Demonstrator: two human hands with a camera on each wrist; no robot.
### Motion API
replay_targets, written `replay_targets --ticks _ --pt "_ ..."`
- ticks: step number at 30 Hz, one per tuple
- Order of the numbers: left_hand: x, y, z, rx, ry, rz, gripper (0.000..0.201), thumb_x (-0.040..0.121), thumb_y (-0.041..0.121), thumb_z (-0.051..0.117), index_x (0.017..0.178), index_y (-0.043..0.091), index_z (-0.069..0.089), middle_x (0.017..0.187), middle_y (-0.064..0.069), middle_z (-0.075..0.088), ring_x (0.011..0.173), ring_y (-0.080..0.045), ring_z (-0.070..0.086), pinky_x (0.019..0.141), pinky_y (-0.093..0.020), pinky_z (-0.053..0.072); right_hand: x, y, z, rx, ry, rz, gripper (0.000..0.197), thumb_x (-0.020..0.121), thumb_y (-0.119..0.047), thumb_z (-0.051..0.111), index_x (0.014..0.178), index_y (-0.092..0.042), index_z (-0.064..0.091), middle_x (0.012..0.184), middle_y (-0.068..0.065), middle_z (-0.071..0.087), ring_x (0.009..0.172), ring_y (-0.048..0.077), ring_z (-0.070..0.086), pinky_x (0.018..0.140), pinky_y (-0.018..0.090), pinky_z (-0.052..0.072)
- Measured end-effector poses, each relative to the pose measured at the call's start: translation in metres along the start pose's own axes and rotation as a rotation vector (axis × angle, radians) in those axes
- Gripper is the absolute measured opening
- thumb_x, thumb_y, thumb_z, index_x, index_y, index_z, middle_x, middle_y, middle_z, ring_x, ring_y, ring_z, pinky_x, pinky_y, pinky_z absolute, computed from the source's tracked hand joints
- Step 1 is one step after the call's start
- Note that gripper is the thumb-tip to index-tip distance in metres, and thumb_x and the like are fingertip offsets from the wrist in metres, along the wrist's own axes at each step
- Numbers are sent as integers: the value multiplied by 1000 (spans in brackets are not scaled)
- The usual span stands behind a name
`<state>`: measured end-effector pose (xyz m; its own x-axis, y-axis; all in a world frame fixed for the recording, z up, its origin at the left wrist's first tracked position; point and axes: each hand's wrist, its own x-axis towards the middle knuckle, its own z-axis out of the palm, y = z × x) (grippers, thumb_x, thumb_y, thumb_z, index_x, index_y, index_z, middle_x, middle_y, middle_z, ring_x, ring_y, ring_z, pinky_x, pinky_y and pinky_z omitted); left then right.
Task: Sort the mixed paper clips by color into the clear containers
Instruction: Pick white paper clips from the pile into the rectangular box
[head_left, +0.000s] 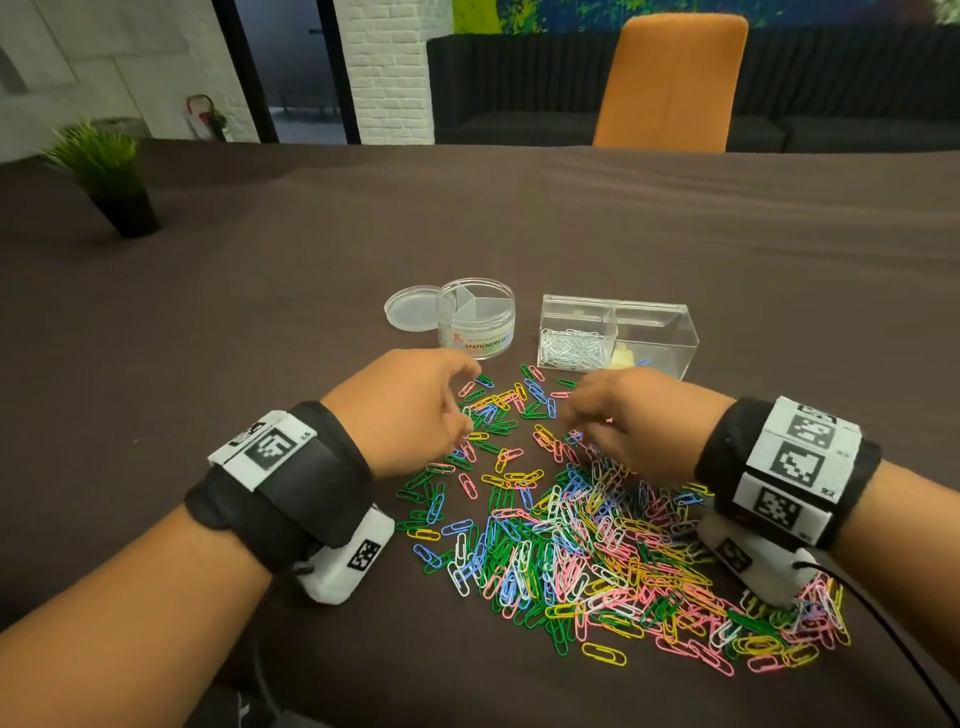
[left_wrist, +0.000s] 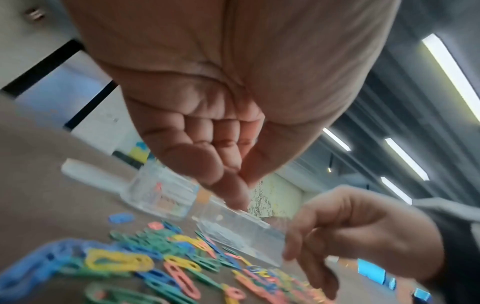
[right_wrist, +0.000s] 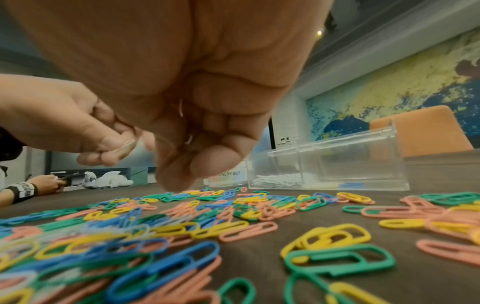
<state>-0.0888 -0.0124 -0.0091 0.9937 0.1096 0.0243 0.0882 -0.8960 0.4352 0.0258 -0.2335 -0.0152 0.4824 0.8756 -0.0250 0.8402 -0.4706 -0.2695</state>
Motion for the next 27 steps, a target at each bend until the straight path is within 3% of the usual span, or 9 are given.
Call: replay_targets --ticks 3,6,9,12,16,20,22,24,27 --pt "1 5 -4 -204 -26 -38 23 88 5 55 95 24 65 67 7 71 60 -6 65 56 -20 49 -2 -5 -4 -4 -98 7 33 92 -10 43 101 -32 65 87 -10 67 65 2 58 67 24 47" --pt "5 18 0 -563 -64 -159 25 86 -1 47 74 17 61 61 1 58 51 -11 48 46 -23 44 -6 -14 -5 -25 -181 -37 24 88 -13 39 87 -22 61 82 -7 62 75 14 55 70 28 44" --pt "10 25 4 -791 -106 -211 30 86 -6 41 71 14 58 58 -1 50 50 -12 41 39 -20 39 -11 -21 -2 -75 -188 -38 33 86 -38 33 88 -19 60 82 0 62 77 22 56 68 32 46" --pt "19 36 15 -828 -230 -238 19 83 -1 48 74 9 62 60 -3 50 52 -11 41 39 -19 38 -12 -11 -1 -206 -183 55 22 92 -25 46 99 -24 66 92 -3 65 84 21 57 64 27 39" --pt "29 40 29 -874 -356 -353 27 87 -5 40 84 2 66 62 -5 52 53 -11 43 41 -18 38 -11 -1 -5 -202 -88 158 28 87 -17 48 102 -30 67 101 -4 66 94 23 61 79 31 51" --pt "35 44 39 -735 -296 -327 29 85 -8 39 80 3 65 65 -9 51 53 -14 47 40 -20 40 -12 2 -4 -116 -108 128 25 85 -15 53 95 -32 68 79 -13 57 80 17 55 69 27 47" --pt "37 46 41 -590 -281 -289 15 80 7 52 77 5 67 64 -8 52 55 -17 47 44 -23 41 -11 2 0 -151 -137 104 21 86 -16 55 96 -29 69 71 -15 50 76 15 52 60 24 38" --pt "37 45 42 -344 -355 -200 24 68 28 64 80 8 70 66 -9 57 60 -21 51 54 -29 47 -10 1 2 -196 -135 83 18 87 -17 55 94 -27 68 69 -13 50 75 15 51 53 20 30" --pt "35 49 39 -37 -408 -48 16 83 34 72 88 19 75 81 0 71 58 -8 61 57 -18 51 -8 0 4 -210 -135 78 15 89 -16 51 89 -25 63 72 -11 51 75 16 50 50 20 27"
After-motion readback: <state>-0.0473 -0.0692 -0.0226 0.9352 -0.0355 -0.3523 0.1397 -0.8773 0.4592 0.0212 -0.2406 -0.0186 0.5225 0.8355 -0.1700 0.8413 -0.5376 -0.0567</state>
